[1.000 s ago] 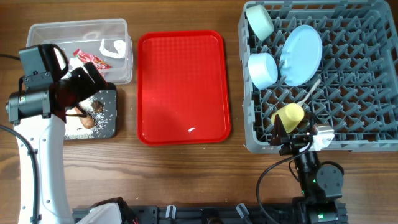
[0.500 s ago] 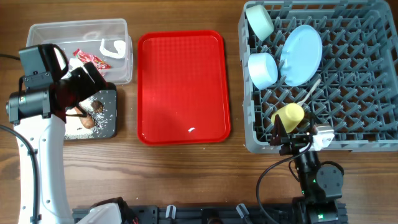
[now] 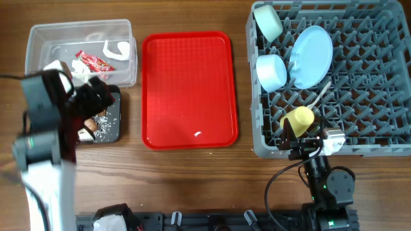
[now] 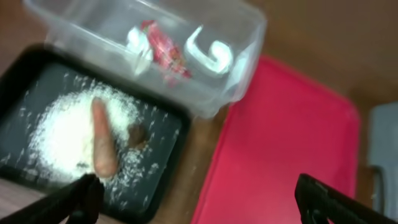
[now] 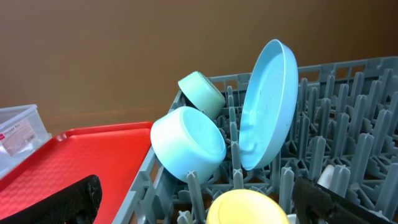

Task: Sort waste into correct bins and load items into the dishwasher rack

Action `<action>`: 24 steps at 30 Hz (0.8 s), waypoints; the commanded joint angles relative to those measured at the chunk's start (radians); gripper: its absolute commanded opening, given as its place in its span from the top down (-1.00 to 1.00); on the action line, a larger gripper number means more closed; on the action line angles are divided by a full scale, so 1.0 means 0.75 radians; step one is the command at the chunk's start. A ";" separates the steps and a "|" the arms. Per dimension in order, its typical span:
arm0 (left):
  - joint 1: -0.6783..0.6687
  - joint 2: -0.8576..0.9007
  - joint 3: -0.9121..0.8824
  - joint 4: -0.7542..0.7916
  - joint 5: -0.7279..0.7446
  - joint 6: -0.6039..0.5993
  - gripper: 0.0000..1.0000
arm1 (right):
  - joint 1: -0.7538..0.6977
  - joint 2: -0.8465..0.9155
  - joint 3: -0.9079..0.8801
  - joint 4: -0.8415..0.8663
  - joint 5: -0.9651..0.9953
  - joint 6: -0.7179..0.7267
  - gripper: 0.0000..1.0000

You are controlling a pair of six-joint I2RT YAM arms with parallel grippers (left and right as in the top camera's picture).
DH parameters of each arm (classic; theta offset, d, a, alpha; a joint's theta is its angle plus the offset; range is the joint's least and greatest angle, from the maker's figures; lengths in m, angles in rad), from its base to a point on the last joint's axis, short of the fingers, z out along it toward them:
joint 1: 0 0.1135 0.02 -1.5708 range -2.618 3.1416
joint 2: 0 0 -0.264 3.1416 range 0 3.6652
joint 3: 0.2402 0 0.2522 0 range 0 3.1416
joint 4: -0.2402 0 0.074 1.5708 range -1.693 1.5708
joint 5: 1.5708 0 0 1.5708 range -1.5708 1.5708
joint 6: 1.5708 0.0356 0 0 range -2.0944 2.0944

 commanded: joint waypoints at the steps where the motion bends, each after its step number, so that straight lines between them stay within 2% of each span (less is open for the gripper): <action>1: -0.096 -0.290 -0.279 0.261 0.041 0.099 -1.00 | -0.006 -0.021 -0.002 0.006 -0.002 -0.019 -0.99; 4: -0.178 -0.533 -0.531 0.496 0.144 0.283 -1.00 | -0.006 -0.021 -0.002 0.006 -0.002 -0.019 -0.99; 6: -0.210 -0.674 -0.675 0.599 0.157 0.325 -1.00 | -0.006 -0.021 -0.002 0.006 -0.002 -0.019 -0.99; 15: -0.219 -1.162 -1.197 0.846 0.187 0.326 -1.00 | -0.006 -0.021 -0.002 0.006 -0.002 -0.019 -0.99; 24: -0.231 -1.359 -1.372 0.900 0.153 0.326 -1.00 | -0.006 -0.021 -0.002 0.006 -0.002 -0.019 -1.00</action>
